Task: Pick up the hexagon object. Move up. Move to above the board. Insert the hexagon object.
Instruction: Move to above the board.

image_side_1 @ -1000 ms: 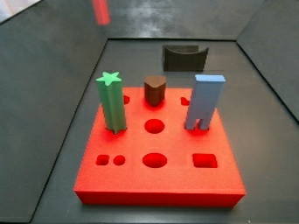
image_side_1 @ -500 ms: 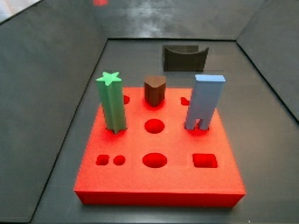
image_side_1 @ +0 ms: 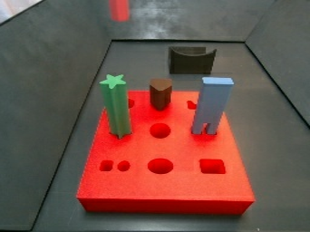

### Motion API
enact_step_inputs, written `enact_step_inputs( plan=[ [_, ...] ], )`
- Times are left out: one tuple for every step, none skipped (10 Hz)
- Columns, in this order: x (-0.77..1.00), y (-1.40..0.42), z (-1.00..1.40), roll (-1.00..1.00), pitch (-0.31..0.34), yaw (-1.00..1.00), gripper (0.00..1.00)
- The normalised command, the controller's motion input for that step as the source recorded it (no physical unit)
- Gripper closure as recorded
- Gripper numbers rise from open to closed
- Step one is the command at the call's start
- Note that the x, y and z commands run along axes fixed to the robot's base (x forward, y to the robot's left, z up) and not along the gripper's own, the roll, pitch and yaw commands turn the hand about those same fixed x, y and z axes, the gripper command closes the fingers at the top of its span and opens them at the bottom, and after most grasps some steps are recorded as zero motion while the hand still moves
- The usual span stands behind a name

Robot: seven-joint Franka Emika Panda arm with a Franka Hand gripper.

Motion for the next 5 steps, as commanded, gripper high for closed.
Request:
enact_step_inputs(
  plan=[
    [0.69,-1.0,0.04,-0.02,0.184,-0.05,1.0],
    [0.71,-1.0,0.06,-0.01,0.169,-0.01,1.0],
    [0.61,-0.83,0.06,0.0,0.154,0.0,1.0],
    [0.31,-0.37,0.03,0.04,0.148,0.01,1.0],
    [0.21,-0.21,0.03,0.05,0.137,0.01,1.0]
  ],
)
